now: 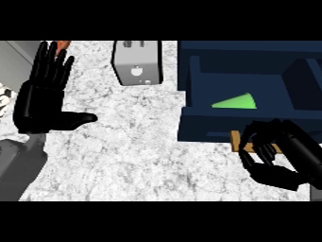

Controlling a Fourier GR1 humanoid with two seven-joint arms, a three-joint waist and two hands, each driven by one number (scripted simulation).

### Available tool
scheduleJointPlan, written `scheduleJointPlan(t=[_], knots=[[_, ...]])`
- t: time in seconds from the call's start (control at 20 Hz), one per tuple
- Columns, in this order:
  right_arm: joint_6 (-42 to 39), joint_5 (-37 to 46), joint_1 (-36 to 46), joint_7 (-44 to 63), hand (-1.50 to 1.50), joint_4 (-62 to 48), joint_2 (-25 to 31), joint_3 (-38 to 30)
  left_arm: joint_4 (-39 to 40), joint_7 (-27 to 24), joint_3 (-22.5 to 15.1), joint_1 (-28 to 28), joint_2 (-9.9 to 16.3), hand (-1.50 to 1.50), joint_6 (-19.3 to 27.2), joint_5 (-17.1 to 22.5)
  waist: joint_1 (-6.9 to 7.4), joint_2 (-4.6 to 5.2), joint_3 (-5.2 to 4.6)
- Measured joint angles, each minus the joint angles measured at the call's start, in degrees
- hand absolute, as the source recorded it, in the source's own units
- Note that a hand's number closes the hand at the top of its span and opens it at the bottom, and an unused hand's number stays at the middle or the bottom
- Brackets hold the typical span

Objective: Pick up the cup, place it into the drawer and close the drawer

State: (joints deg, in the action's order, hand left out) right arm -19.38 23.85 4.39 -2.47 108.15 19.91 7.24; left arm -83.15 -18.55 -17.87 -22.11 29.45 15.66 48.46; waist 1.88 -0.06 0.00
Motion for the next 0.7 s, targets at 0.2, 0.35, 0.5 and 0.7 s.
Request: scheduleJointPlan(t=[0.2, 0.35, 0.5, 0.7], knots=[[4.1, 8.4, 2.0, -4.0, 1.5, -7.6, -0.7, 3.4, -2.6, -0.6, 3.0, 5.4, 2.6, -1.5, -3.5, 0.6, -0.37, 0.06, 0.01], [7.4, 12.6, 4.4, -6.8, -1.5, -14.7, -2.2, 4.7, -2.6, -1.2, 5.2, 8.5, 3.4, -1.5, -6.7, 0.7, -0.7, 0.11, 0.0], [9.4, 16.1, 8.0, -7.3, -1.5, -22.0, -4.0, 5.5, -3.6, -1.0, 7.0, 11.1, 3.6, -1.5, -8.5, 0.6, -0.85, 0.13, 0.0], [12.1, 20.3, 12.6, -9.4, -1.5, -32.6, -5.5, 5.9, -3.3, -1.7, 9.4, 13.8, 3.9, -1.5, -12.2, 0.5, -0.88, 0.18, 0.01]])
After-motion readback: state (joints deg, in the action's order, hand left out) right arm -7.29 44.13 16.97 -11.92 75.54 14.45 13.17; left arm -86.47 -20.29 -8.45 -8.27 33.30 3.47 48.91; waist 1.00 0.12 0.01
